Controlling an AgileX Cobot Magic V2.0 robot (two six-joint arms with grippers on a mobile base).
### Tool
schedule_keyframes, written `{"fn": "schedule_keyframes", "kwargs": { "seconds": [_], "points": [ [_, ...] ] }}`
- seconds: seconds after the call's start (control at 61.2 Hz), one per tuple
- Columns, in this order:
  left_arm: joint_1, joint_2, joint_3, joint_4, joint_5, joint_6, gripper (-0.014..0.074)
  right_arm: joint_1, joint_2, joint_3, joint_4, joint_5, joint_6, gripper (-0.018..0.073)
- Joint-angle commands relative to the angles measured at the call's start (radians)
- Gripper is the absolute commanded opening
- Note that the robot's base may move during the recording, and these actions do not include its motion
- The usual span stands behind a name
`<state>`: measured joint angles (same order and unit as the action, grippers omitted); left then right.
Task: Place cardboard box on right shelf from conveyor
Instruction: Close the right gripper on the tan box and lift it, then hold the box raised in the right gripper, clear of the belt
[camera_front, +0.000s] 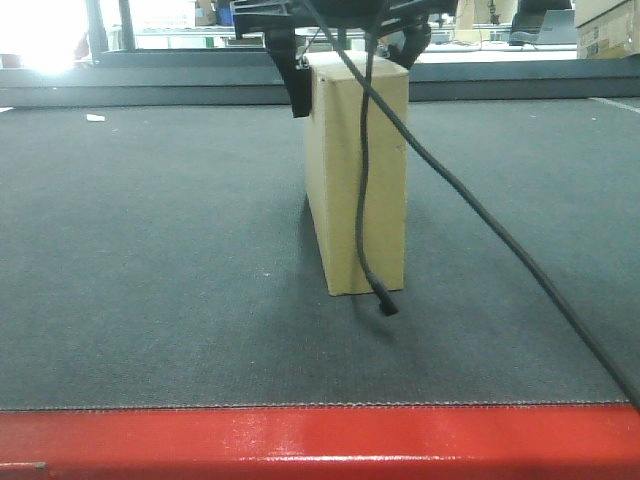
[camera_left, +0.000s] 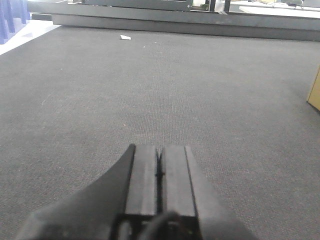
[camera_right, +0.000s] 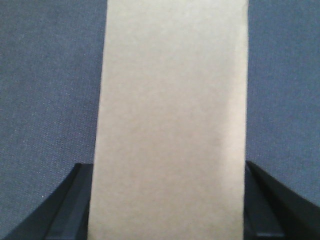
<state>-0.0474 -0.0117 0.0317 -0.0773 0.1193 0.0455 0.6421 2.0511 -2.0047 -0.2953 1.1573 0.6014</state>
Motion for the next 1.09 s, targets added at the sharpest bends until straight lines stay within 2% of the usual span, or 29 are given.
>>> {"fn": "schedule_keyframes", "kwargs": {
  "seconds": [0.0, 0.229, 0.539, 0.849, 1.078],
  "points": [
    [-0.004, -0.015, 0.010, -0.006, -0.088, 0.000, -0.0116, -0.008, -0.060, -0.037, -0.020, -0.048, -0.002, 0.0239],
    [-0.004, -0.015, 0.010, -0.006, -0.088, 0.000, -0.0116, -0.026, -0.093, -0.037, -0.013, -0.050, -0.078, 0.0237],
    [-0.004, -0.015, 0.010, -0.006, -0.088, 0.000, -0.0116, -0.144, -0.238, 0.016, 0.007, 0.037, -0.229, 0.0237],
    [-0.004, -0.015, 0.010, -0.006, -0.088, 0.000, -0.0116, -0.312, -0.556, 0.426, 0.028, -0.170, -0.271, 0.0236],
    [-0.004, -0.015, 0.010, -0.006, -0.088, 0.000, -0.0116, -0.410, -0.804, 0.688, 0.042, -0.248, -0.313, 0.0236]
  ]
}}
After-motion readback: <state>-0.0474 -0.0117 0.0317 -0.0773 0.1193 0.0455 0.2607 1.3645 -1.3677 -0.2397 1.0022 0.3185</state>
